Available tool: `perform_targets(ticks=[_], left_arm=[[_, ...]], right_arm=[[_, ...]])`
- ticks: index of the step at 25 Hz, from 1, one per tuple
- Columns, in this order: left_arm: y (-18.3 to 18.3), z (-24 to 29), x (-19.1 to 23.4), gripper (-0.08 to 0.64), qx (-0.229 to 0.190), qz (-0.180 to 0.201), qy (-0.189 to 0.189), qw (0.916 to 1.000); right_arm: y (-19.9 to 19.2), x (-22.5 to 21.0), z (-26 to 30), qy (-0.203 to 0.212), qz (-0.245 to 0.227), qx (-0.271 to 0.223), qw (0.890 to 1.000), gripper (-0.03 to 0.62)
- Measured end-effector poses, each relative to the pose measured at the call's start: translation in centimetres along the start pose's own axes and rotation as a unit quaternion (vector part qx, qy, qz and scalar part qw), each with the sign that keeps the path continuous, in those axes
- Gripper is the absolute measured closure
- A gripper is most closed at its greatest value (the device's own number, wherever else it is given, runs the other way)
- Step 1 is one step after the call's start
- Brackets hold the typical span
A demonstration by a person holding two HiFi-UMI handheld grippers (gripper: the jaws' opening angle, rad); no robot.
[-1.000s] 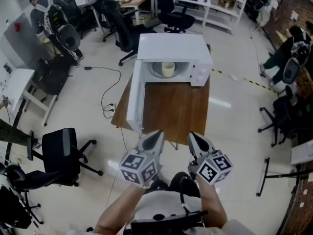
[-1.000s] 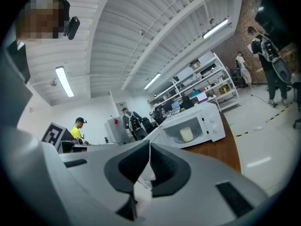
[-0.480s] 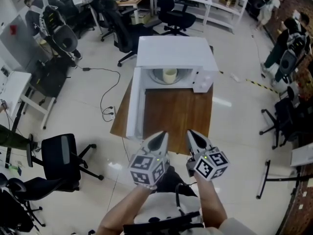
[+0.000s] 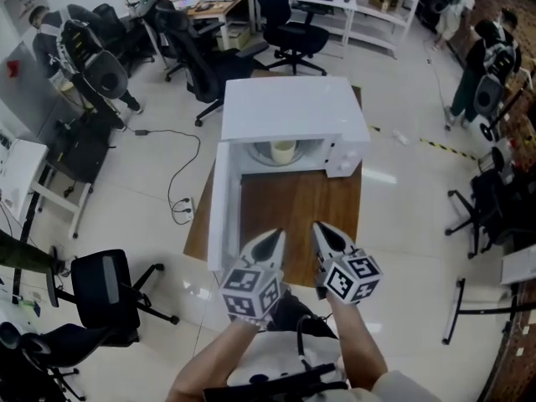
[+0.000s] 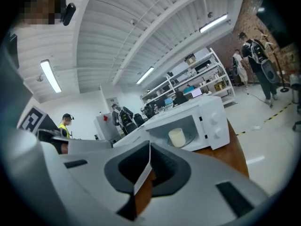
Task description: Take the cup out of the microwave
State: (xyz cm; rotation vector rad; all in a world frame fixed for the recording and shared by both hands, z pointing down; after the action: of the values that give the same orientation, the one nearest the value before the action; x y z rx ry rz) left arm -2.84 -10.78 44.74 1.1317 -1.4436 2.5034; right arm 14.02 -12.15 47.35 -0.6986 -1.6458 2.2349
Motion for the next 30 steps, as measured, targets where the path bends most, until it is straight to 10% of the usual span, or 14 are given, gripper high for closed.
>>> perform_targets(ticks=[11,30], left_arm=[[1.9,3.7,2.9,0.568,0.004,-0.012,0.044,0.9989],[2.0,8.4,6.4,0.568,0.001,-0.047,0.086,0.9952]], right_arm=[[-0.3,-4.1,8.9,-0.024,-0.017,0.027,0.999,0.456],[-3.9,-10.2,23.6,-0.034,-0.054,0.073,0.995,0.0]])
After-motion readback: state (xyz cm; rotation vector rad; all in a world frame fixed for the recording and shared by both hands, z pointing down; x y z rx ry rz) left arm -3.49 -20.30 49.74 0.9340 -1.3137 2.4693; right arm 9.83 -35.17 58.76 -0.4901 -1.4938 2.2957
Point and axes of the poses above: the fingertips, and each gripper's own axes: z forward along the fingers, x to its left, y out of its top, the point moved 8 cm from there along -z, backward along the fingers, and after that the axes turned 13 degrees about -z, right-handed, at the moved point
